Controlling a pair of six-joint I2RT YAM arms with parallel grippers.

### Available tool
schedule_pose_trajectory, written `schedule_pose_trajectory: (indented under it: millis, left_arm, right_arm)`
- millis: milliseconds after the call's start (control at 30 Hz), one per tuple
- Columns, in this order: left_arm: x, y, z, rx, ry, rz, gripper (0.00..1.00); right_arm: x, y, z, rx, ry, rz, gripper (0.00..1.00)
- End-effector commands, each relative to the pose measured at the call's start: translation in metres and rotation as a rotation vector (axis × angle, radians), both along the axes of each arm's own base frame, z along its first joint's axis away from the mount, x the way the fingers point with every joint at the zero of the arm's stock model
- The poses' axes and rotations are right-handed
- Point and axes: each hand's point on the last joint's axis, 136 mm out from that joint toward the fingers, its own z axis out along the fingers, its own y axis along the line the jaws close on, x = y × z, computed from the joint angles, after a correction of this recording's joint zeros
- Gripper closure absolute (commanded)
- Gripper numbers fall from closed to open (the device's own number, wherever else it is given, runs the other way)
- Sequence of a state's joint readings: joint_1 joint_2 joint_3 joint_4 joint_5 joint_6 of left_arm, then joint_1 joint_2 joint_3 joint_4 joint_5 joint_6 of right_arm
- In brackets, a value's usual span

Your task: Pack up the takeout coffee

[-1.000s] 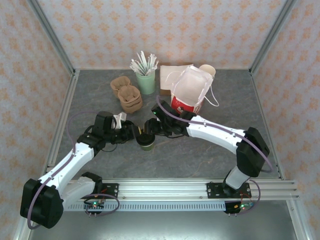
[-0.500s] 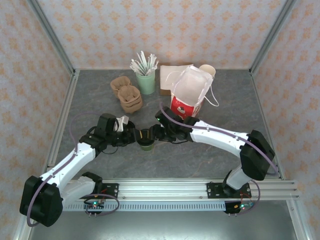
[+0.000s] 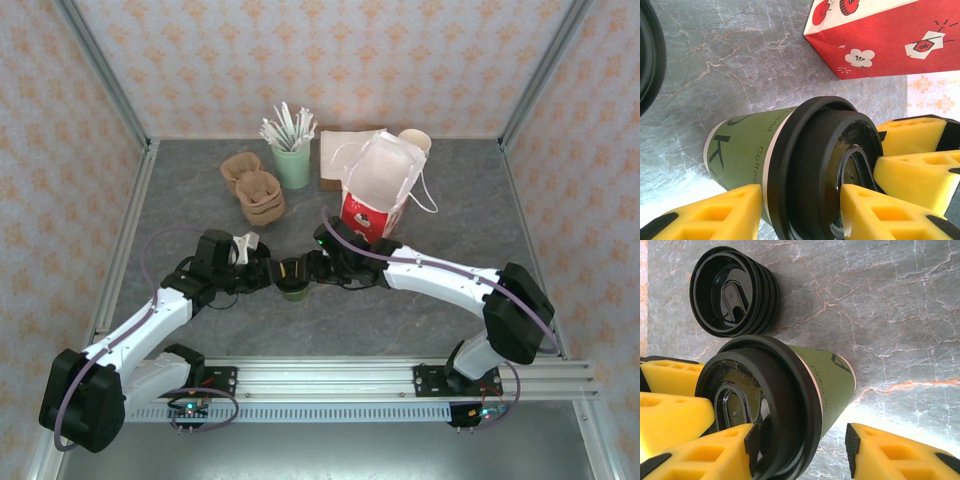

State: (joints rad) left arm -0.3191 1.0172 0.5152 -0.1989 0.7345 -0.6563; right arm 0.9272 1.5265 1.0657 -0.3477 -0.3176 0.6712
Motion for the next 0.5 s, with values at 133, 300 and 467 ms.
schedule_pose_trajectory:
  millis: [133, 300, 467]
  left_arm:
    - [-0.014, 0.009, -0.033, 0.067, 0.091, 0.017, 0.57]
    - [-0.020, 0.012, -0.044, 0.075, 0.109, 0.020, 0.57]
    - [-0.023, 0.013, -0.050, 0.079, 0.120, 0.022, 0.58]
  right_arm:
    - [-0.011, -0.012, -0.030, -0.060, 0.048, -0.013, 0.54]
    - [-0.013, -0.015, -0.041, -0.074, 0.063, -0.017, 0.55]
    - [-0.015, -0.020, -0.051, -0.091, 0.073, -0.038, 0.56]
